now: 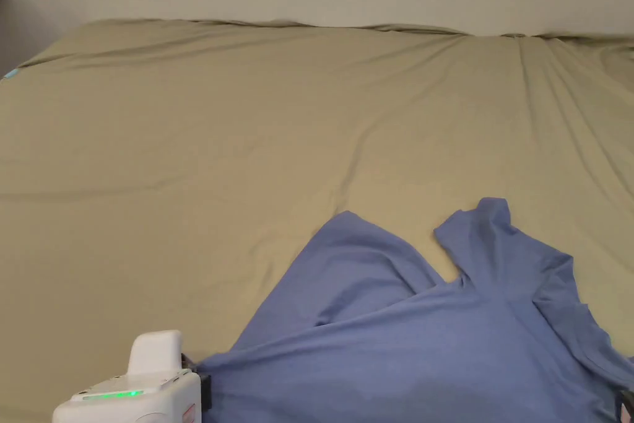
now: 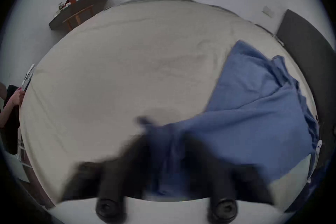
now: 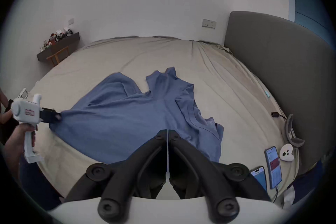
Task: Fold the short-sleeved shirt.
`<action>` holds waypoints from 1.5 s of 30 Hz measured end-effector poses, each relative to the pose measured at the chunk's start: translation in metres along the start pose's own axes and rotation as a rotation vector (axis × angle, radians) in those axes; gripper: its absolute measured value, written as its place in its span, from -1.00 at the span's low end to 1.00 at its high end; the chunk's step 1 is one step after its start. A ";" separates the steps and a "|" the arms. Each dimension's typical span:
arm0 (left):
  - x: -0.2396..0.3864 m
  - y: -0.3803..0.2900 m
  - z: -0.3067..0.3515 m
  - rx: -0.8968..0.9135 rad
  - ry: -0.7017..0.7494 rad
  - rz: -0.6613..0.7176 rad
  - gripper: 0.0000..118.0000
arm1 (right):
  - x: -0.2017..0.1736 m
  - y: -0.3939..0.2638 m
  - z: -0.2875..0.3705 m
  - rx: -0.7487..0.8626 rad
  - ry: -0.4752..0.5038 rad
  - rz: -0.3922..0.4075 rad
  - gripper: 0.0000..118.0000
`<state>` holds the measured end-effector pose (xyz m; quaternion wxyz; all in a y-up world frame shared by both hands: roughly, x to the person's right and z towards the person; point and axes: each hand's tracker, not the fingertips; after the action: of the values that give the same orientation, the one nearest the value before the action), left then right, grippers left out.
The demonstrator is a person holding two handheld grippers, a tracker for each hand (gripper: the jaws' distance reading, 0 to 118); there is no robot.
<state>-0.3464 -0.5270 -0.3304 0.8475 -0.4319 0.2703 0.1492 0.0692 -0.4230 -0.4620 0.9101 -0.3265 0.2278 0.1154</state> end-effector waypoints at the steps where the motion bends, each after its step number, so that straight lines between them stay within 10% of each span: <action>1: 0.004 0.001 0.006 0.004 -0.031 -0.013 -0.96 | 0.004 0.001 -0.006 -0.009 -0.005 -0.003 -0.92; 8: 0.006 0.011 0.038 0.022 -0.175 0.022 -0.96 | 0.061 0.039 -0.067 -0.023 0.101 -0.064 -0.91; 9: 0.005 0.013 0.042 0.021 -0.188 0.037 -0.96 | 0.071 0.050 -0.085 -0.063 0.116 -0.061 -0.58; 10: 0.004 0.014 0.045 0.025 -0.197 0.041 -0.96 | 0.081 0.059 -0.105 -0.101 0.125 -0.049 0.62; 11: 0.009 0.015 0.054 0.035 -0.206 0.042 -0.96 | 0.090 0.068 -0.130 -0.165 0.107 -0.050 1.00; 21: 0.019 0.018 0.056 0.019 -0.217 0.038 -0.96 | 0.089 0.078 -0.264 -0.428 -0.006 0.091 0.93; 25: 0.017 0.017 0.052 0.002 -0.211 0.048 -0.96 | 0.067 0.067 -0.260 -0.409 0.003 0.180 0.22; 28: 0.016 0.015 0.048 -0.008 -0.200 0.043 -0.96 | 0.058 0.069 -0.244 -0.393 0.035 0.165 -0.84; 31: 0.015 0.015 0.050 -0.007 -0.198 0.055 -0.96 | 0.052 0.073 -0.220 -0.295 -0.063 0.234 -0.85; 36: 0.010 0.023 0.064 0.044 -0.278 0.146 -0.96 | 0.065 0.093 -0.138 -0.060 0.028 0.065 -0.85; 45: -0.025 0.114 0.129 0.317 -0.550 0.373 -0.96 | 0.078 0.177 0.055 0.387 -0.083 0.262 -0.86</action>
<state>-0.3796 -0.3561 -0.3274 0.9030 -0.1821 0.1262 0.3681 0.0923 -0.2474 -0.5586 0.9415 -0.1086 0.2486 0.2002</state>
